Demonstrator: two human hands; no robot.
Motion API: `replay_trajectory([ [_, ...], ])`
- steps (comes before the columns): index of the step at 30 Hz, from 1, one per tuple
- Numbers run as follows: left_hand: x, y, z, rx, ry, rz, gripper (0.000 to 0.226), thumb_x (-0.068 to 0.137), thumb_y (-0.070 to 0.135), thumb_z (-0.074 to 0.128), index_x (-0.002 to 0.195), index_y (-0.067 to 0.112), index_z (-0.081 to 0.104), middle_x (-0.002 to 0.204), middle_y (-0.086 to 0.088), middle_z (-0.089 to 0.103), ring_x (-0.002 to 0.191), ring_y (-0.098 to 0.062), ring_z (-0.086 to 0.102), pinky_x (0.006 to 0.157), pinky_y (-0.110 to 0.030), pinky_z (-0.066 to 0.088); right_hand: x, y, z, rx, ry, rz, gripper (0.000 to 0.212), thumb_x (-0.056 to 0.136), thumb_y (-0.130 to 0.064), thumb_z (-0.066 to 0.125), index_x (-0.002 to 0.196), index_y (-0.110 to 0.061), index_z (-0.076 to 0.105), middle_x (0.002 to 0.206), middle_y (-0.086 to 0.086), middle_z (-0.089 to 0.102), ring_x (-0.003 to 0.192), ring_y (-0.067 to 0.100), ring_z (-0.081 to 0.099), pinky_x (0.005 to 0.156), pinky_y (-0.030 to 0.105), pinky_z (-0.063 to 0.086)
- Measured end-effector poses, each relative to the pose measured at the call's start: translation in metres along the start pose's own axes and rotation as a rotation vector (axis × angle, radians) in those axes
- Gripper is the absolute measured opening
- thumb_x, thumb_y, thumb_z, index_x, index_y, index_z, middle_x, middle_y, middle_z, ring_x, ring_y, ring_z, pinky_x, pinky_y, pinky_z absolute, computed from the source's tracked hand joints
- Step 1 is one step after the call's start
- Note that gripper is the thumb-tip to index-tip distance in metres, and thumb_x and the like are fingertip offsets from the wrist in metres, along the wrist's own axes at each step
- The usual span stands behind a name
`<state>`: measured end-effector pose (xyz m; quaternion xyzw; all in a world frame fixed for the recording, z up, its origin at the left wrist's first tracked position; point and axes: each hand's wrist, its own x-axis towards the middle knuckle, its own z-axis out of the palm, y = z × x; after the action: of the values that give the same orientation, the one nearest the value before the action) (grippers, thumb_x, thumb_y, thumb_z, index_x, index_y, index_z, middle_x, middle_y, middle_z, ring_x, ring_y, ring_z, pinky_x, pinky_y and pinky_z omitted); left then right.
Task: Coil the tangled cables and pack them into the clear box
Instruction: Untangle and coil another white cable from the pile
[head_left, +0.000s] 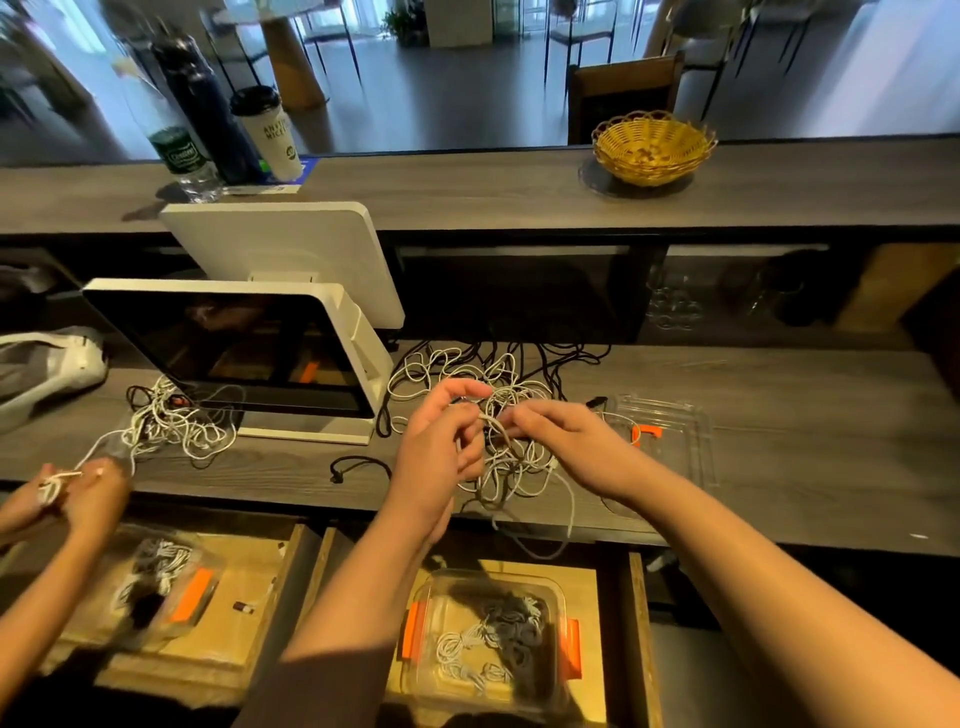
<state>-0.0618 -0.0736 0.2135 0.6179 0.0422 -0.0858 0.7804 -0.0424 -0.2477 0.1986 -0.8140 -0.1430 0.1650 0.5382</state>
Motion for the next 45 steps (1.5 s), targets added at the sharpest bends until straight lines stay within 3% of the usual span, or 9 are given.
replay_trajectory([
  [3,-0.008,0.002,0.006,-0.206,0.007,-0.055,0.021,0.102,0.005,0.038,0.105,0.011,0.058,0.063,0.002,0.036,0.045,-0.007,0.026,0.039,-0.019,0.021,-0.019,0.004,0.006,0.142,-0.049,0.002,0.038,0.101,-0.041,0.046,0.103,-0.012,0.071,0.082,0.012,0.068,0.080,0.027,0.065,0.088,0.043,0.051],
  [8,-0.013,0.001,0.007,-0.416,0.147,-0.131,0.021,0.101,0.008,0.034,0.099,0.012,0.055,0.059,0.005,0.030,0.040,-0.005,0.024,0.034,-0.017,0.021,-0.049,0.021,0.011,0.232,0.034,-0.023,0.025,0.100,-0.026,0.051,0.094,-0.012,0.070,0.088,0.015,0.064,0.075,0.015,0.060,0.075,0.031,0.052],
  [11,-0.017,-0.003,0.017,-0.316,0.138,-0.209,0.016,0.101,0.018,0.044,0.104,0.012,0.058,0.057,0.006,0.028,0.040,-0.005,0.023,0.033,-0.017,0.019,-0.063,0.026,0.014,0.339,0.096,0.005,0.026,0.103,-0.019,0.047,0.095,-0.003,0.066,0.073,0.012,0.051,0.062,0.012,0.051,0.057,0.025,0.047],
  [14,-0.027,-0.013,0.028,-0.219,0.063,-0.271,0.033,0.093,0.031,0.058,0.116,0.008,0.064,0.053,0.007,0.028,0.038,-0.004,0.024,0.031,-0.017,0.019,-0.071,0.020,0.020,0.416,0.160,0.023,0.027,0.103,-0.020,0.044,0.090,-0.005,0.063,0.059,-0.004,0.043,0.049,0.006,0.040,0.045,0.018,0.034],
  [20,-0.039,-0.020,0.044,-0.446,-0.007,-0.324,0.040,0.092,0.036,0.055,0.118,0.007,0.065,0.055,0.007,0.036,0.041,-0.004,0.035,0.034,-0.013,0.027,-0.087,0.020,0.030,0.322,0.287,0.056,0.035,0.103,-0.020,0.048,0.076,-0.004,0.065,0.048,-0.009,0.038,0.046,0.005,0.034,0.046,0.019,0.028],
  [25,-0.043,-0.023,0.057,-0.229,-0.016,-0.201,0.041,0.087,0.049,0.056,0.110,0.023,0.078,0.085,-0.001,0.050,0.074,-0.009,0.047,0.070,-0.023,0.042,-0.098,0.018,0.031,0.290,0.302,0.089,0.042,0.101,-0.024,0.050,0.068,-0.005,0.066,0.046,-0.005,0.038,0.044,0.009,0.033,0.046,0.021,0.027],
  [28,-0.047,-0.023,0.060,-0.242,-0.080,-0.193,0.048,0.096,0.052,0.042,0.120,0.023,0.073,0.090,-0.004,0.064,0.083,-0.013,0.061,0.079,-0.029,0.050,-0.103,0.015,0.033,0.230,0.277,0.114,0.049,0.101,-0.035,0.051,0.063,-0.008,0.068,0.045,-0.004,0.040,0.044,0.010,0.034,0.047,0.024,0.028],
  [36,-0.052,-0.025,0.067,-0.278,-0.096,-0.145,0.054,0.097,0.057,0.033,0.134,0.028,0.059,0.063,0.004,0.039,0.052,-0.007,0.033,0.051,-0.022,0.032,-0.116,0.017,0.039,0.158,0.241,0.251,0.053,0.097,-0.043,0.055,0.063,-0.006,0.070,0.041,-0.005,0.045,0.039,0.007,0.038,0.048,0.020,0.032],
  [45,-0.039,-0.038,0.051,0.138,-0.061,0.012,0.050,0.098,0.058,0.029,0.130,0.034,0.059,0.064,0.007,0.029,0.055,-0.007,0.024,0.052,-0.022,0.021,-0.116,0.009,0.060,-0.017,0.098,0.240,0.026,0.100,-0.032,0.050,0.089,-0.024,0.071,0.062,0.005,0.059,0.056,0.012,0.048,0.057,0.032,0.038],
])
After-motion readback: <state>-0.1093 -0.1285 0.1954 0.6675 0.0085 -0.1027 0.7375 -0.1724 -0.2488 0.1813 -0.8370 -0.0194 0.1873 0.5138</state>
